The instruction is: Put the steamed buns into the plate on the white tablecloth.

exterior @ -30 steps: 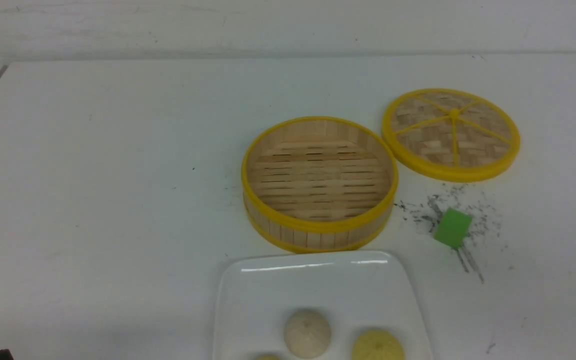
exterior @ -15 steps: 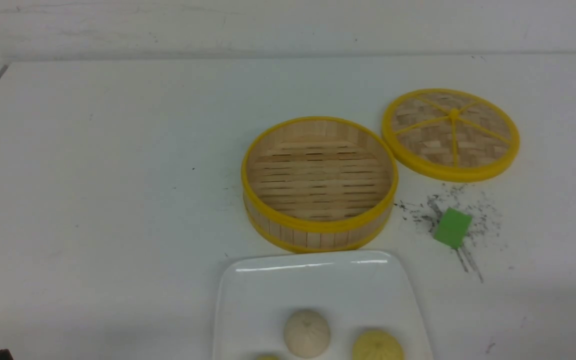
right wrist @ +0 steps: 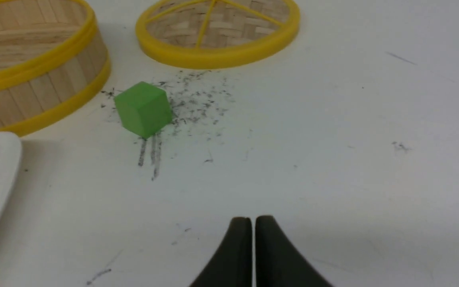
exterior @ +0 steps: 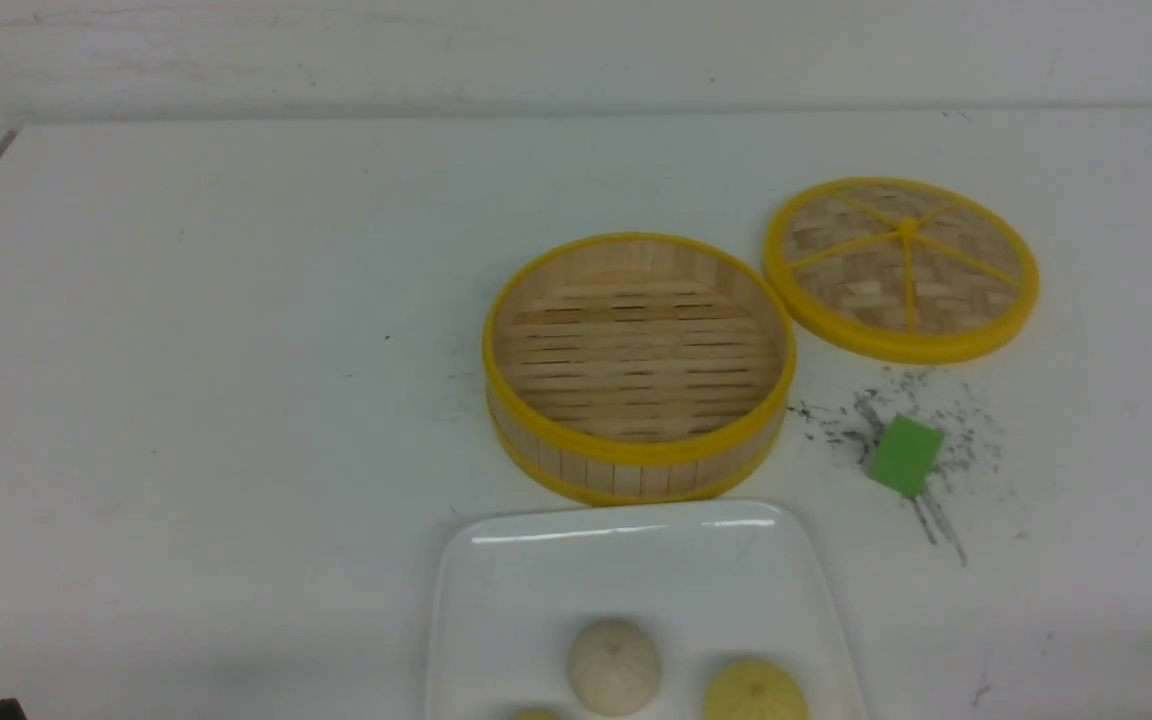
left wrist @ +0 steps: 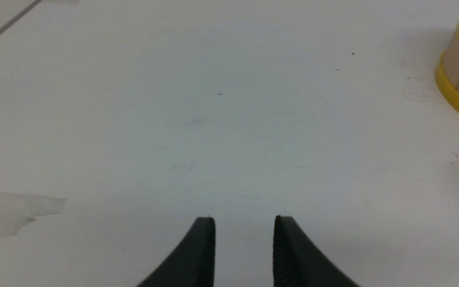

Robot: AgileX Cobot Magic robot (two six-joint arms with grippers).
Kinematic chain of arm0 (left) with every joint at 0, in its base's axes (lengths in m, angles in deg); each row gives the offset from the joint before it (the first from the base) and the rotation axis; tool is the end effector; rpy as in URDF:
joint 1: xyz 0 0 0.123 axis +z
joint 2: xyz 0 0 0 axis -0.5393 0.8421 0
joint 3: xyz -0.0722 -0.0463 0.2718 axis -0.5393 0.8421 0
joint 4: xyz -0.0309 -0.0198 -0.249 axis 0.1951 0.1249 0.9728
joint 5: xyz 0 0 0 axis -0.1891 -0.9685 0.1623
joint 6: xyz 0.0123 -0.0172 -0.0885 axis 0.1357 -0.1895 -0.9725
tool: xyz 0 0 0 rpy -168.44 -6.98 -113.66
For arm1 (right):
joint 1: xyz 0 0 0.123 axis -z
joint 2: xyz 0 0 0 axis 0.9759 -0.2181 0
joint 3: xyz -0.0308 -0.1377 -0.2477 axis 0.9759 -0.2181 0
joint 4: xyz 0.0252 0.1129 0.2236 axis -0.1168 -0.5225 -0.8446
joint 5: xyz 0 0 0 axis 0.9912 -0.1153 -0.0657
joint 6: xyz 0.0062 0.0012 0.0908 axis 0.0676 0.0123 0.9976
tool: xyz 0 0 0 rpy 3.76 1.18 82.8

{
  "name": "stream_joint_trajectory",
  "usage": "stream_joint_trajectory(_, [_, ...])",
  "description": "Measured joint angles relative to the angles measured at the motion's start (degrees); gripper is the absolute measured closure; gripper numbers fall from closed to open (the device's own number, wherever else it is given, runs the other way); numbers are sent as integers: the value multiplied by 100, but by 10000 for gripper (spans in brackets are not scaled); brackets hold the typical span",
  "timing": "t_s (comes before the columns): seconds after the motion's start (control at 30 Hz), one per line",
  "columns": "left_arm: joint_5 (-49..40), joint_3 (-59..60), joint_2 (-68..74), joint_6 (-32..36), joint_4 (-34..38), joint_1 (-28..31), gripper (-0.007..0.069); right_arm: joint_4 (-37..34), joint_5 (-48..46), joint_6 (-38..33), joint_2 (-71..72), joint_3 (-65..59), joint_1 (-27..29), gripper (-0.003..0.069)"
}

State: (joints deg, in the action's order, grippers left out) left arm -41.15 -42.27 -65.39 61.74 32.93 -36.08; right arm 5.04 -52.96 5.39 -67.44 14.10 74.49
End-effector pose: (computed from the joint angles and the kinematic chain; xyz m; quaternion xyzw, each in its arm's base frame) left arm 0.0526 0.0036 0.1721 -0.0316 0.8034 -0.0130 0.5945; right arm 0.0521 0.0039 0.1713 0.0222 0.8068 0.0542 0.5879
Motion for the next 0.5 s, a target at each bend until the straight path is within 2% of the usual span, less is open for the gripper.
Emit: stream_joint_trajectory(0.5, [0, 0, 0, 0, -40, 0, 384, 12, -65, -14, 0, 16, 267, 603])
